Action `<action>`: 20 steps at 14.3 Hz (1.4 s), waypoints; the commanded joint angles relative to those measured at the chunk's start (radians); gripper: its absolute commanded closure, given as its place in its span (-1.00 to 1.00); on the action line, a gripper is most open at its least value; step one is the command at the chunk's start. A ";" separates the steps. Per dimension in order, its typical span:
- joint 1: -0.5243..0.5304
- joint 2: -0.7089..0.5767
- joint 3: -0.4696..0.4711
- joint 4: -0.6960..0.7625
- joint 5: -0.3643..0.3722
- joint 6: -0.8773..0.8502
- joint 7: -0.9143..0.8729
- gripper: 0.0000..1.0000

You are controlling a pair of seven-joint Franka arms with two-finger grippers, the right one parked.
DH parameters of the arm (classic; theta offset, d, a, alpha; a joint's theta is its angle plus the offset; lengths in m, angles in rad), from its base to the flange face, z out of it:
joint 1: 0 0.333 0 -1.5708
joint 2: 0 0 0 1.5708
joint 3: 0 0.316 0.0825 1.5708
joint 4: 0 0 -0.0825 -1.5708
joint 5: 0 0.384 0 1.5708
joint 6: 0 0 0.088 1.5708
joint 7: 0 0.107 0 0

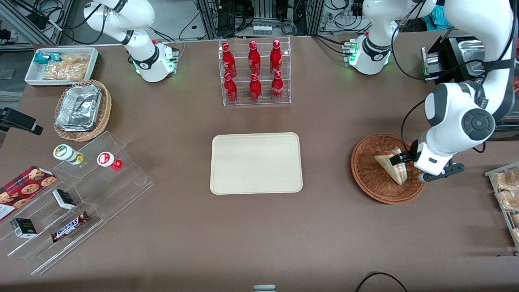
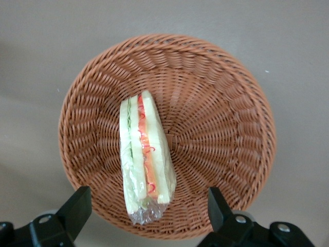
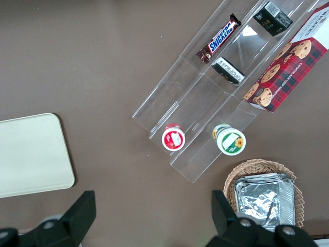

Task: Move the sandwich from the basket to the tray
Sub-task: 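Close the left gripper on the sandwich's wrapped end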

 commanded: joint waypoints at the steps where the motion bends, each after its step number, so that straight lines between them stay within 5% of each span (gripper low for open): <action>1: 0.014 -0.067 -0.002 -0.119 -0.089 0.060 -0.044 -1.00; 10: 0.019 -0.020 0.017 -0.180 -0.132 0.199 -0.119 -1.00; 12: 0.017 0.003 0.017 -0.182 -0.130 0.210 -0.136 -0.86; 13: 0.017 0.020 0.017 -0.182 -0.132 0.210 -0.147 -0.57; 15: 0.019 0.023 0.017 -0.180 -0.130 0.201 -0.150 0.55; 17: 0.019 0.009 0.017 -0.171 -0.130 0.176 -0.150 0.84; 20: 0.017 -0.004 0.015 -0.114 -0.126 0.095 -0.147 0.93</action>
